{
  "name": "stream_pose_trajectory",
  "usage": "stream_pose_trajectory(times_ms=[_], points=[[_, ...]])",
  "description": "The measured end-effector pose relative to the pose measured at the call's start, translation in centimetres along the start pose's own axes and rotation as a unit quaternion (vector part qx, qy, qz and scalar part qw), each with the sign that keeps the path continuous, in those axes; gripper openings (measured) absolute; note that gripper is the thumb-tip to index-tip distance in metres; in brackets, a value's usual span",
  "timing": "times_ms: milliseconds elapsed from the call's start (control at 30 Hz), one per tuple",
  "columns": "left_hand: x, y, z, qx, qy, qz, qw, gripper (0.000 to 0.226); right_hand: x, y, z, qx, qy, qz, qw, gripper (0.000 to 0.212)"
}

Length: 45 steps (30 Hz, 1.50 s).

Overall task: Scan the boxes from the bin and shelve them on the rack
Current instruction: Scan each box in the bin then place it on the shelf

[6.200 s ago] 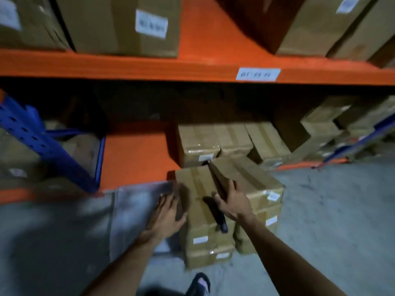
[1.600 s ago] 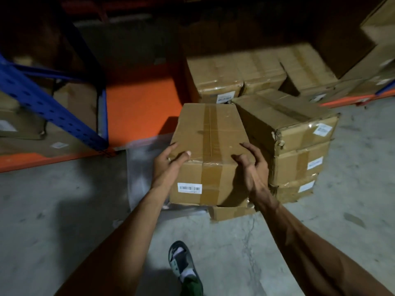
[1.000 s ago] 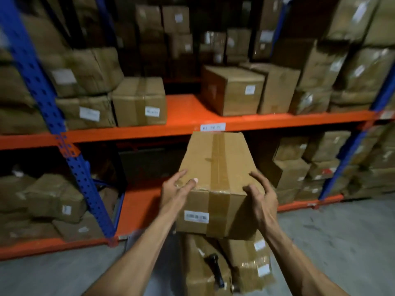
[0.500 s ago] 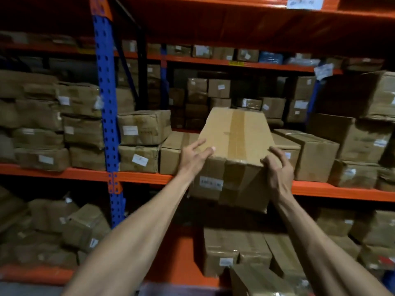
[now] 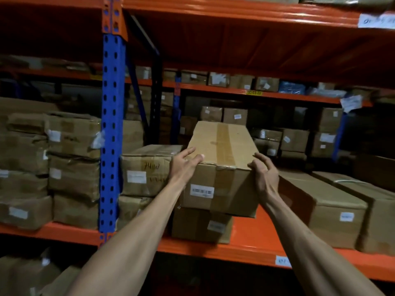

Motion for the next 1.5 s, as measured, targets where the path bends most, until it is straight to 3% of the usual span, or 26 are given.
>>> stream_pose_trajectory(times_ms=[367, 500, 667, 833, 933, 1033, 1133, 1267, 1400, 1500], points=[[11.8, -0.7, -8.2, 0.059, 0.033, 0.013, 0.998, 0.043, 8.2, -8.8, 6.7, -0.046, -0.026, 0.006, 0.999, 0.051], [12.9, -2.4, -10.8, 0.125, -0.034, -0.002, 0.992, 0.013, 9.1, -9.7, 10.1, -0.081, -0.057, -0.017, 0.995, 0.05], [13.1, -3.5, -10.1, 0.194, -0.099, 0.01, 0.976, 0.027, 10.8, -9.5, 11.0, -0.121, -0.048, -0.037, 0.991, 0.039], [12.3, -3.3, -9.7, 0.238, -0.083, 0.001, 0.968, 0.026, 10.2, -9.2, 11.4, -0.146, -0.069, -0.061, 0.985, 0.055], [11.3, -3.1, -9.6, 0.238, -0.064, 0.001, 0.969, 0.036, 9.1, -8.6, 11.4, -0.154, -0.075, -0.062, 0.983, 0.071], [8.9, -2.6, -10.6, 0.243, -0.077, 0.023, 0.967, 0.05, 7.2, -7.3, 11.6, -0.182, -0.058, -0.076, 0.979, 0.079], [4.5, -3.0, -12.6, 0.28, -0.126, 0.047, 0.951, 0.079, 4.4, -4.5, 13.6, -0.239, -0.049, -0.097, 0.965, 0.07], [-4.3, -4.9, -18.2, 0.324, -0.105, 0.046, 0.939, 0.077, -1.2, 0.7, 19.2, -0.309, -0.088, -0.143, 0.936, 0.066], [-15.1, -7.2, -25.5, 0.34, 0.012, -0.053, 0.939, 0.063, -8.0, 7.6, 24.9, -0.363, -0.141, -0.195, 0.9, 0.078], [-23.6, -8.6, -30.6, 0.38, 0.097, -0.153, 0.907, 0.067, -13.7, 13.1, 28.8, -0.408, -0.185, -0.241, 0.861, 0.086]])
Point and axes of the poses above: each hand's wrist, its own x-axis towards the middle knuckle, its own y-axis out of the back of the hand, z = x × y, the point moved 7 cm from there along x, towards the middle knuckle, and after that the axes turned 2 degrees about z, right-handed, at the moved point
